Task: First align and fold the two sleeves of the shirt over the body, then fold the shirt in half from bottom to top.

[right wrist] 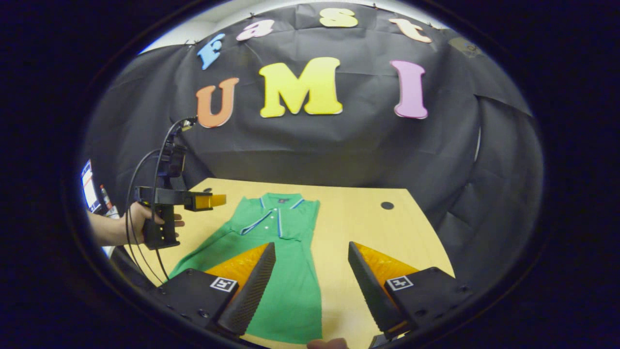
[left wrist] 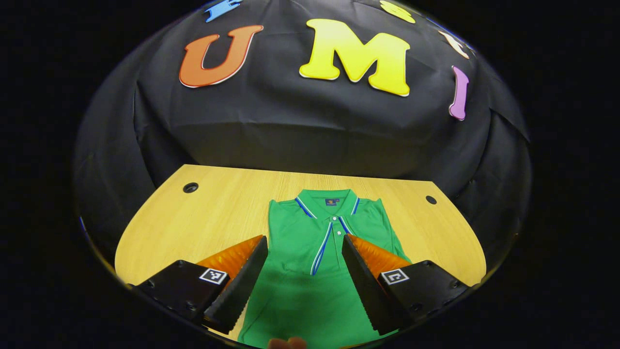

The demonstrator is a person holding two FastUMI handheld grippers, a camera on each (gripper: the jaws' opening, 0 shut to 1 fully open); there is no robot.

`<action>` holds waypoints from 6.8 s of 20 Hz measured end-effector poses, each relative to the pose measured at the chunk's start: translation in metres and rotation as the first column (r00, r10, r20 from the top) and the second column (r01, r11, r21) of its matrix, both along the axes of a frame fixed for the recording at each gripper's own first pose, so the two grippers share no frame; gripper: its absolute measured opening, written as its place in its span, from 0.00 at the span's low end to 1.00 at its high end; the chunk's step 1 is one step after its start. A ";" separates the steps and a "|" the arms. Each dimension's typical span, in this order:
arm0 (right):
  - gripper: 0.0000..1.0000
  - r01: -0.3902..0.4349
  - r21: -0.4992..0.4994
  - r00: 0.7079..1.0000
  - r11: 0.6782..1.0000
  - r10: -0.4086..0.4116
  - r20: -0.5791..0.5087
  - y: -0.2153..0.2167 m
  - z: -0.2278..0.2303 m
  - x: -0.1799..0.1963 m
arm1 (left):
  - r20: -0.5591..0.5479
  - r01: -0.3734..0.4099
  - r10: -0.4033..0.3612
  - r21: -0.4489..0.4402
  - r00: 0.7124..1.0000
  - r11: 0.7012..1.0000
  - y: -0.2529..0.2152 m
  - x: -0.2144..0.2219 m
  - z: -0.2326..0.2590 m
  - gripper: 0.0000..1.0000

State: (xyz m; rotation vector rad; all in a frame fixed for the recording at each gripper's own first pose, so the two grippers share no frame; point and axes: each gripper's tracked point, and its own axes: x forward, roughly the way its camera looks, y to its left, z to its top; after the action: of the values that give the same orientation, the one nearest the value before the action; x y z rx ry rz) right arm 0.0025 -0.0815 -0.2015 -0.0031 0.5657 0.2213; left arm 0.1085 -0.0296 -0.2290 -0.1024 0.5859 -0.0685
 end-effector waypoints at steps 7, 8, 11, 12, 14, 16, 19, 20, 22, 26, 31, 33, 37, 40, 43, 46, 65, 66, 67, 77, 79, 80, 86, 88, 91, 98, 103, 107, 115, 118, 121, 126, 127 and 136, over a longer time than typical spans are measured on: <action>0.96 -0.145 -0.048 0.988 0.988 0.142 -0.068 0.004 -0.032 -0.032 | -0.095 0.076 -0.066 0.101 0.993 0.992 0.022 -0.136 -0.016 0.99; 0.93 -0.159 -0.037 0.983 0.987 0.155 -0.100 0.004 -0.042 -0.042 | -0.129 0.094 -0.080 0.109 0.988 0.990 0.026 -0.156 -0.027 0.99; 0.93 -0.170 -0.045 0.966 0.984 0.157 -0.206 -0.006 -0.073 -0.076 | -0.236 0.134 -0.109 0.094 0.966 0.986 0.037 -0.216 -0.060 0.99; 0.96 -0.176 -0.065 0.957 0.982 0.156 -0.243 -0.011 -0.085 -0.087 | -0.275 0.148 -0.118 0.089 0.954 0.985 0.042 -0.234 -0.071 0.99; 0.96 -0.200 -0.092 0.932 0.975 0.160 -0.326 -0.017 -0.113 -0.112 | -0.352 0.187 -0.157 0.054 0.923 0.981 0.041 -0.266 -0.092 0.99; 0.93 -0.213 -0.117 0.904 0.970 0.150 -0.400 -0.021 -0.142 -0.132 | -0.417 0.219 -0.176 0.057 0.892 0.974 0.049 -0.296 -0.115 0.99; 0.94 -0.206 -0.163 0.881 0.965 0.111 -0.460 -0.031 -0.168 -0.144 | -0.467 0.235 -0.179 0.063 0.866 0.970 0.058 -0.312 -0.134 1.00; 0.93 -0.206 -0.176 0.874 0.963 0.100 -0.476 -0.033 -0.175 -0.146 | -0.477 0.231 -0.172 0.069 0.862 0.970 0.058 -0.312 -0.135 0.99; 0.94 -0.196 -0.187 0.864 0.963 0.080 -0.496 -0.034 -0.184 -0.148 | -0.481 0.236 -0.173 0.073 0.859 0.969 0.059 -0.310 -0.136 1.00; 0.96 -0.215 -0.212 0.850 0.954 0.076 -0.521 -0.032 -0.201 -0.152 | -0.494 0.211 -0.156 0.057 0.855 0.976 0.059 -0.311 -0.144 0.99; 0.94 -0.247 -0.207 0.837 0.947 0.101 -0.538 -0.028 -0.205 -0.155 | -0.494 0.201 -0.141 0.069 0.858 0.977 0.059 -0.311 -0.148 1.00; 0.94 -0.222 -0.159 0.827 0.962 0.099 -0.554 -0.025 -0.209 -0.157 | -0.501 0.182 -0.125 0.066 0.856 0.981 0.059 -0.311 -0.148 1.00; 0.59 -0.263 -0.149 0.816 0.953 0.138 -0.561 -0.020 -0.210 -0.161 | -0.496 0.235 -0.172 0.066 0.851 0.970 0.039 -0.308 -0.150 0.70; 0.05 -0.250 -0.139 0.814 0.958 0.130 -0.566 -0.016 -0.209 -0.162 | -0.484 0.262 -0.197 0.068 0.852 0.963 0.031 -0.309 -0.151 0.27; 0.01 -0.217 -0.102 0.803 0.971 0.118 -0.584 -0.015 -0.208 -0.160 | -0.471 0.240 -0.208 0.008 0.857 0.971 0.030 -0.307 -0.149 0.05; 0.03 -0.188 -0.047 0.802 0.981 0.126 -0.584 -0.010 -0.198 -0.157 | -0.468 0.226 -0.220 -0.044 0.856 0.973 0.030 -0.306 -0.138 0.03; 0.02 -0.057 0.191 0.899 0.980 0.133 -0.417 0.013 -0.089 0.005 | -0.150 0.249 -0.265 -0.119 0.953 0.961 0.022 -0.129 -0.015 0.03; 0.05 -0.057 0.194 0.907 0.979 0.132 -0.401 0.014 -0.083 0.021 | -0.130 0.244 -0.258 -0.114 0.957 0.963 0.026 -0.114 -0.009 0.03; 0.05 -0.058 0.192 0.915 0.980 0.129 -0.382 0.016 -0.077 0.039 | -0.115 0.237 -0.250 -0.113 0.961 0.965 0.029 -0.101 -0.004 0.04; 0.02 -0.053 0.156 0.966 0.986 0.090 -0.241 0.030 -0.041 0.187 | 0.018 0.207 -0.207 -0.076 0.978 0.975 0.059 0.032 0.034 0.03; 0.05 -0.045 0.154 0.972 0.987 0.078 -0.221 0.032 -0.046 0.214 | 0.032 0.204 -0.202 -0.073 0.979 0.976 0.061 0.056 0.034 0.03; 0.05 -0.040 0.156 0.975 0.987 0.072 -0.210 0.033 -0.048 0.226 | 0.038 0.202 -0.200 -0.069 0.979 0.977 0.063 0.068 0.033 0.03; 0.05 -0.011 0.159 0.988 0.987 0.035 -0.150 0.036 -0.063 0.292 | 0.073 0.183 -0.178 -0.064 0.981 0.981 0.070 0.129 0.018 0.03; 0.02 0.004 0.167 0.990 0.986 0.019 -0.139 0.036 -0.070 0.307 | 0.082 0.172 -0.166 -0.075 0.983 0.982 0.072 0.146 0.015 0.03; 0.02 0.008 0.156 0.991 0.988 0.013 -0.131 0.039 -0.086 0.324 | 0.091 0.168 -0.162 -0.060 0.983 0.984 0.073 0.167 0.001 0.03; 0.02 0.000 0.101 0.989 0.995 0.015 -0.145 0.048 -0.145 0.354 | 0.031 0.129 -0.127 -0.070 0.991 0.989 0.074 0.198 -0.066 0.03; 0.02 0.033 0.046 0.986 0.998 -0.025 -0.165 0.044 -0.184 0.370 | 0.015 0.078 -0.077 -0.081 0.997 0.994 0.075 0.216 -0.109 0.03; 0.03 0.019 -0.005 0.980 1.000 -0.020 -0.196 0.049 -0.215 0.374 | -0.013 0.069 -0.070 -0.036 0.997 0.997 0.073 0.226 -0.138 0.04; 0.05 0.037 -0.050 0.979 0.998 -0.046 -0.196 0.048 -0.228 0.379 | -0.064 0.036 -0.039 -0.034 0.997 0.999 0.076 0.220 -0.151 0.24; 0.31 0.062 -0.042 0.985 0.997 -0.068 -0.157 0.046 -0.206 0.377 | -0.016 0.023 -0.023 -0.020 1.000 1.000 0.079 0.217 -0.125 0.63; 0.53 0.074 -0.031 0.991 0.997 -0.077 -0.112 0.048 -0.170 0.368 | 0.023 0.006 -0.006 -0.009 1.000 1.000 0.079 0.213 -0.092 1.00; 0.98 0.136 -0.024 0.991 0.990 -0.135 0.020 0.048 -0.078 0.335 | 0.139 -0.047 0.050 -0.022 0.989 0.999 0.077 0.181 -0.003 1.00; 0.98 0.150 -0.011 0.988 0.989 -0.149 0.049 0.050 -0.057 0.322 | 0.160 -0.052 0.055 -0.024 0.986 0.998 0.076 0.170 0.019 0.99; 0.97 0.124 0.047 0.938 0.991 -0.132 0.320 0.070 0.124 0.154 | 0.436 -0.091 0.080 0.004 0.896 0.996 0.058 0.021 0.210 0.98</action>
State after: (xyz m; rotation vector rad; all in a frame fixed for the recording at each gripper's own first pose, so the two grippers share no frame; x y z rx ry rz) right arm 0.1570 -0.0117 -0.0773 0.0230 0.2343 0.0976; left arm 0.1297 0.0282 -0.0193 -0.0850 0.1315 0.0029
